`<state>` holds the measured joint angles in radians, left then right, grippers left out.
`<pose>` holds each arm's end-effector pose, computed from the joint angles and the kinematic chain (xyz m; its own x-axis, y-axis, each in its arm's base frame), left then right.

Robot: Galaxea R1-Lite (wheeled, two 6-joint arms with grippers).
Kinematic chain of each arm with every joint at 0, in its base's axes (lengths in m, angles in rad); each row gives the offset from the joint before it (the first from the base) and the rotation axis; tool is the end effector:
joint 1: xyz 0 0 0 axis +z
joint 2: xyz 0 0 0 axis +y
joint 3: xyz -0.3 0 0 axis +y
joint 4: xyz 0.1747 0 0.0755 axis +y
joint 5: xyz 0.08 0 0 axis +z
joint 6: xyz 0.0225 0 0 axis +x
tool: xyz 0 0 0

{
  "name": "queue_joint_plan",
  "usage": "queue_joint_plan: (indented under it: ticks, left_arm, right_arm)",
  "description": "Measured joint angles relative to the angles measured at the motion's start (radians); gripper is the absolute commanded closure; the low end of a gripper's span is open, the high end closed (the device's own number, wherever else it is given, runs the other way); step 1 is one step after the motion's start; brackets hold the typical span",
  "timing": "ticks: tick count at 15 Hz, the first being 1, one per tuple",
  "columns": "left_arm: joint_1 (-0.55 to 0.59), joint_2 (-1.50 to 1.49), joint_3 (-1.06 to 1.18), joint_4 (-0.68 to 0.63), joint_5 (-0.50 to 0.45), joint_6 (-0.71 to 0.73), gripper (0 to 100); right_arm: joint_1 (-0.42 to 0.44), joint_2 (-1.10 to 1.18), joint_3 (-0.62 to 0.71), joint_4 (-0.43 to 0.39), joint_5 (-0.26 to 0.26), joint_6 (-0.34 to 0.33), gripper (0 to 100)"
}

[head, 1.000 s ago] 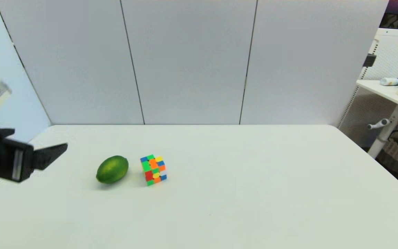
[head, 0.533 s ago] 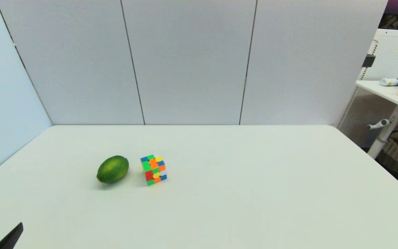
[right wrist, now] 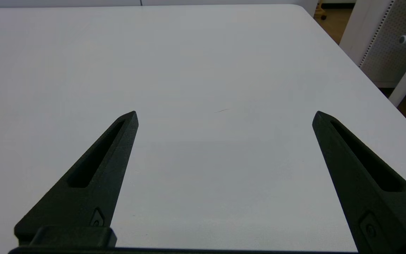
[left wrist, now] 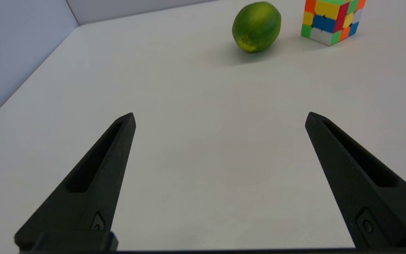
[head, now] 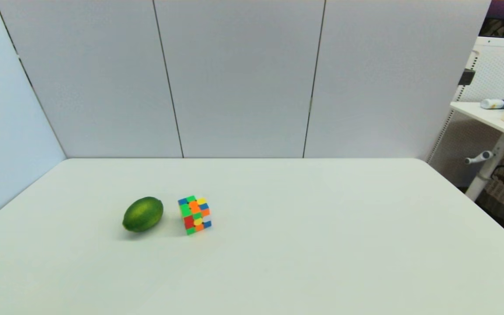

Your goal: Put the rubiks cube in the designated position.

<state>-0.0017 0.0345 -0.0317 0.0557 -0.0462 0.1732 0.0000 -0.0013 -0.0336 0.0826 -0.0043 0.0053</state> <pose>-0.0226 -0.0010 0.0794 0.9971 -0.0479 -0.0584 0.0572 0.9839 0.1694 -0.0257 -0.0001 0.0763 0.9989 -0.0043 -0.0477 0.0045 1.0000 0.0051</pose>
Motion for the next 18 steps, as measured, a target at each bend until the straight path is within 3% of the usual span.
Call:
queue_joint_plan:
  ticks: [5,18]
  left_arm:
    - [0.002,-0.034,0.026,-0.071,-0.001,0.002,0]
    - [0.002,-0.037,0.032,-0.065,0.004,-0.037,0]
  right_arm:
    - [0.0,0.0,0.0,0.0,-0.001,0.0,0]
    - [0.0,0.0,0.0,0.0,0.0,0.0,0]
